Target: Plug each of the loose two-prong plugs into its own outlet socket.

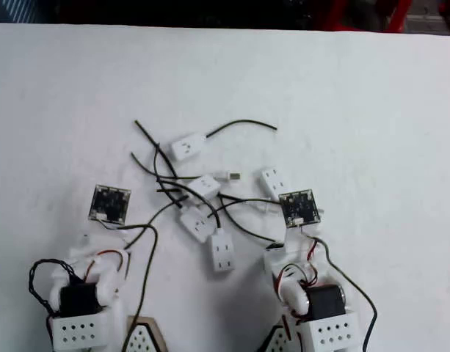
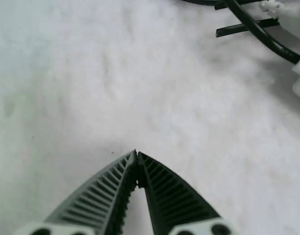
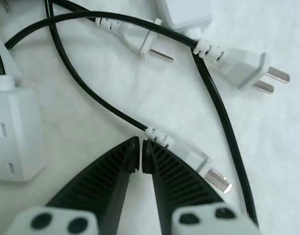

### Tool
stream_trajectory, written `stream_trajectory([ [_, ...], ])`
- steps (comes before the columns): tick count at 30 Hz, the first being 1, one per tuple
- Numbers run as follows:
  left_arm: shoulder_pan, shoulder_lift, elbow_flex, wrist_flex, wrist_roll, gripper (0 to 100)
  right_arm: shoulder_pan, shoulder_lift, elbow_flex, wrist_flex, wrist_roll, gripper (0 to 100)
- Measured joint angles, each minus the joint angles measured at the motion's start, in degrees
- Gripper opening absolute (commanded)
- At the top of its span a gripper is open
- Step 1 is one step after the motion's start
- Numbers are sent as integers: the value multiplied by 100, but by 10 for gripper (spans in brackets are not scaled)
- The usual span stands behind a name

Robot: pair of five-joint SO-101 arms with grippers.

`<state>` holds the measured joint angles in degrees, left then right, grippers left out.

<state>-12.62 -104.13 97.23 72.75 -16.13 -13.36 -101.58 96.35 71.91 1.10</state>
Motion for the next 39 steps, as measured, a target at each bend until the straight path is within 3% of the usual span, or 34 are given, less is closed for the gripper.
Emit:
stream_trajectory([
  [9, 0, 0, -62, -1389, 0, 26, 0, 0, 0, 0, 0, 19],
  [15, 0, 0, -62, -1521, 0, 27, 448, -18, -273, 88, 35, 20],
  [19, 0, 0, -62, -1380, -123, 27, 703, -26, -475, -246, 985, 19],
  [24, 0, 0, -62, -1143, -949, 27, 1002, -9, -659, -1002, 2716, 19],
  [28, 0, 0, -62, -1081, -1081, 27, 1002, 18, -1407, -1055, 3033, 20],
  [33, 0, 0, -62, -1081, -1090, 28, 501, 1310, -2848, -870, 3086, 21],
  [39, 0, 0, -62, -993, -1090, 28, -387, 4448, -5029, -229, 3112, 22],
])
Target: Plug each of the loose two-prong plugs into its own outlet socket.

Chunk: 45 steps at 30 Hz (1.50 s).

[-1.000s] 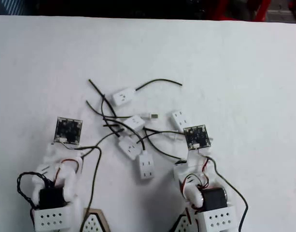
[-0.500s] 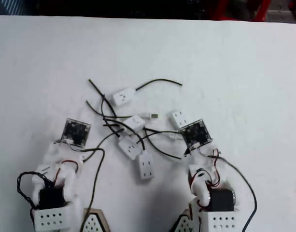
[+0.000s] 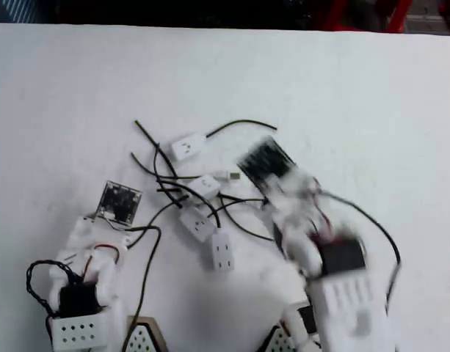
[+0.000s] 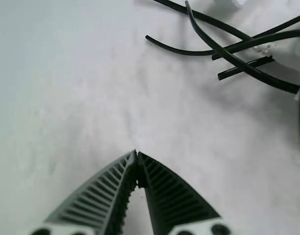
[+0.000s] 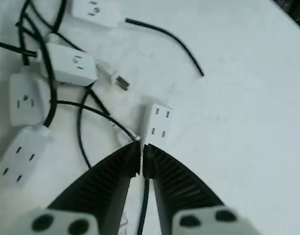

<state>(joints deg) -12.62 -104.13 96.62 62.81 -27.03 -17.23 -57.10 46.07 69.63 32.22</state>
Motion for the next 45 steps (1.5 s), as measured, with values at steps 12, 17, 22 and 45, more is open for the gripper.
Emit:
stream_trajectory([
  [12, 0, 0, 0, 255, 0, 162, -853, 5046, -3736, 1152, 1530, 226],
  [17, -18, 0, 0, 264, 0, 162, -879, 6180, -4457, 1178, 2347, 226],
  [22, -18, 0, 0, 264, 0, 162, -1055, 7042, -4985, 1178, 2716, 226],
  [45, -18, 0, 0, 273, 0, 162, -1081, 9213, -6664, 1152, 2866, 225],
])
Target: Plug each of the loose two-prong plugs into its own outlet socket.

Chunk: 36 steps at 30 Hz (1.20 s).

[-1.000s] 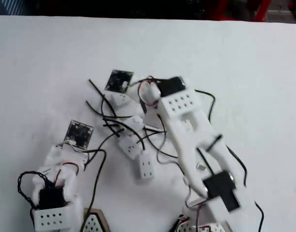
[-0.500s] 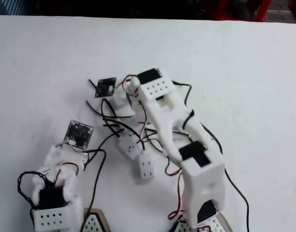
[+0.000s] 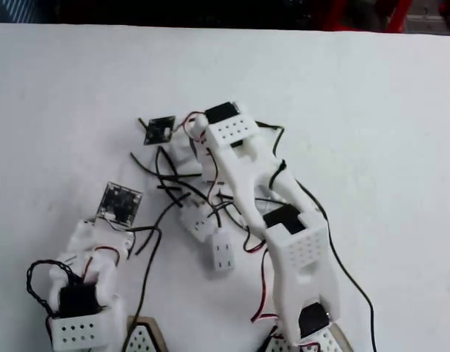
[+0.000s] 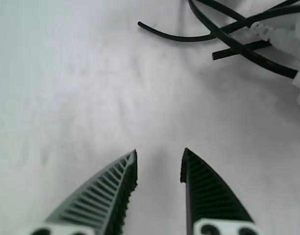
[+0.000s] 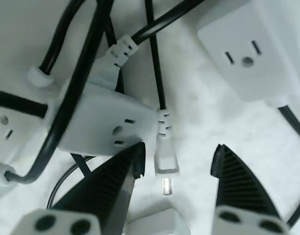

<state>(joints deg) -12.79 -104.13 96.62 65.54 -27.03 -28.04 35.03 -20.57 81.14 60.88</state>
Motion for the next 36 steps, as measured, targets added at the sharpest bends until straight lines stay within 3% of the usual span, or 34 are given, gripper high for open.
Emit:
stream_trajectory([
  [11, 0, 0, 0, 0, 0, 162, 88, 88, -167, 571, 0, 223],
  [16, 0, 0, 0, 0, 0, 162, 88, 185, -167, 615, 0, 139],
  [22, 0, 0, 0, 0, 0, 162, -79, 457, -167, 510, 0, 121],
  [27, 0, 0, 0, 0, 0, 162, -88, 457, -176, 501, 0, 15],
  [32, 0, 0, 0, 0, 0, 162, -9, 167, -158, 721, -44, 18],
  [36, 0, 0, 0, 0, 0, 162, 299, -88, -158, 782, -527, 18],
])
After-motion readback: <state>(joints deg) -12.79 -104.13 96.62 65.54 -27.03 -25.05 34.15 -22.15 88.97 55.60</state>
